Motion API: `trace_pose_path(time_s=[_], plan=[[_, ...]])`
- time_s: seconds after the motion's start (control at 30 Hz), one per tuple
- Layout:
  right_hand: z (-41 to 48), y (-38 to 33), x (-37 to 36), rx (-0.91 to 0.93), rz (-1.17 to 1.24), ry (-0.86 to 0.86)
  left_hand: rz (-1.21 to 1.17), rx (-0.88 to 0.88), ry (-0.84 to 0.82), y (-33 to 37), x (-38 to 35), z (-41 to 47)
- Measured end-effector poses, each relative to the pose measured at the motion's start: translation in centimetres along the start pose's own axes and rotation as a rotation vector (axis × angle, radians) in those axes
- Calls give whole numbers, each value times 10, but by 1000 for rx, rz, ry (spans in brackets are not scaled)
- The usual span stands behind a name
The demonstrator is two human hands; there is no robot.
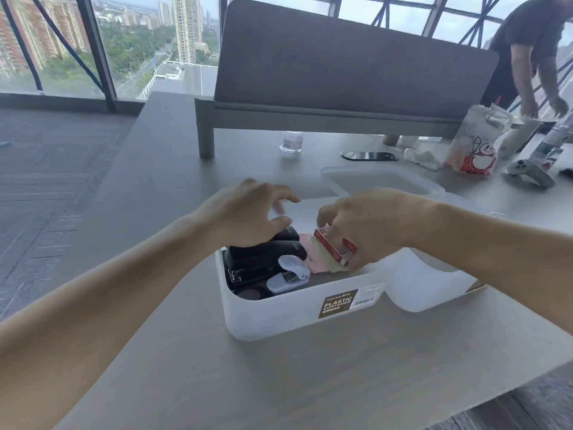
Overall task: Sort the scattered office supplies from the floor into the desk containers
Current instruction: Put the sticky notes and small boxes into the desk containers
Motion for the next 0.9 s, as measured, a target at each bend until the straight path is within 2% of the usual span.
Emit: trace_pose_path(time_s=[0.13,0.37,0.77,0.9], plan=[[5,-11,0,58,-18,33,5,3,6,0,0,-2],[8,-3,-6,-31,-2,29,21,4,0,1,0,-1],[15,-2,-12,46,-20,83,10,1,-15,0,-1,-1],[18,4,-14,66,158,69,17,-1,-20,1,-2,-2]])
Point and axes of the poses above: each hand's wrist, its own z-axis towards the middle knuckle, its own x-axis out of the back of the hand, y = z × x, the point moved 7 cm from there along z, towards the middle knuckle, and after that the axes turned 9 degrees about -y, right-handed, at the moved point
